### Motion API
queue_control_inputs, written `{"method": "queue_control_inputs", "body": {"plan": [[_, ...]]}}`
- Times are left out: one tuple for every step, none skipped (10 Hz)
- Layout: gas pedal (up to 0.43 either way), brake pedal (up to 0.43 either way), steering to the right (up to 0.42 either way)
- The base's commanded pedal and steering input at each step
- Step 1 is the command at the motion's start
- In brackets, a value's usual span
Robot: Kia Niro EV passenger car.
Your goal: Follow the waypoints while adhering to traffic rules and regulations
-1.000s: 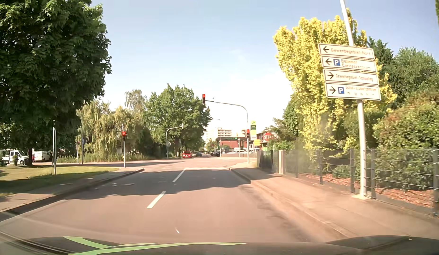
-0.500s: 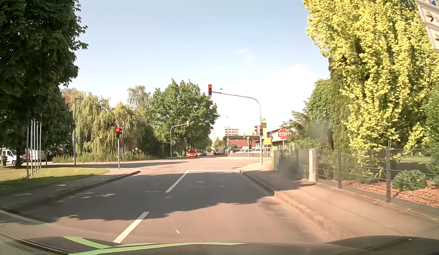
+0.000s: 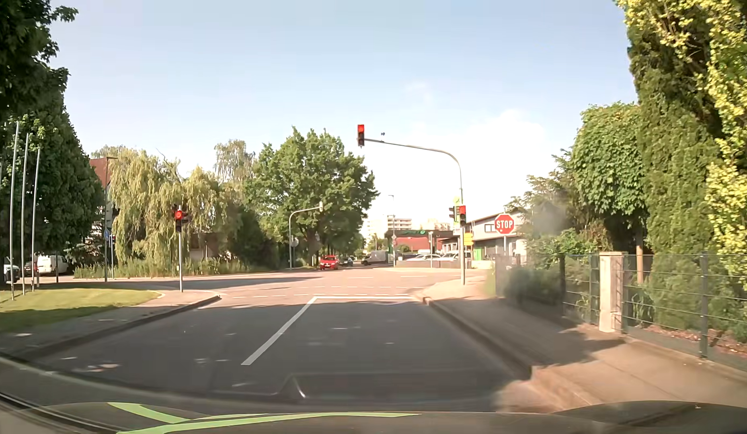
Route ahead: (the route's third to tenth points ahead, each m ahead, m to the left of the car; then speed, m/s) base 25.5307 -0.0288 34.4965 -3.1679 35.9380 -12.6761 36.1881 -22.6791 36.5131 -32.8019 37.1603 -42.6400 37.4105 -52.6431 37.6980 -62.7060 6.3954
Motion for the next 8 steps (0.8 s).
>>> {"method": "queue_control_inputs", "body": {"plan": [[0.0, 0.183, -0.008], [0.0, 0.189, -0.006], [0.0, 0.189, -0.006], [0.0, 0.195, -0.006], [0.0, 0.201, -0.006], [0.0, 0.207, -0.006], [0.0, 0.213, -0.006], [0.0, 0.213, -0.006]]}}
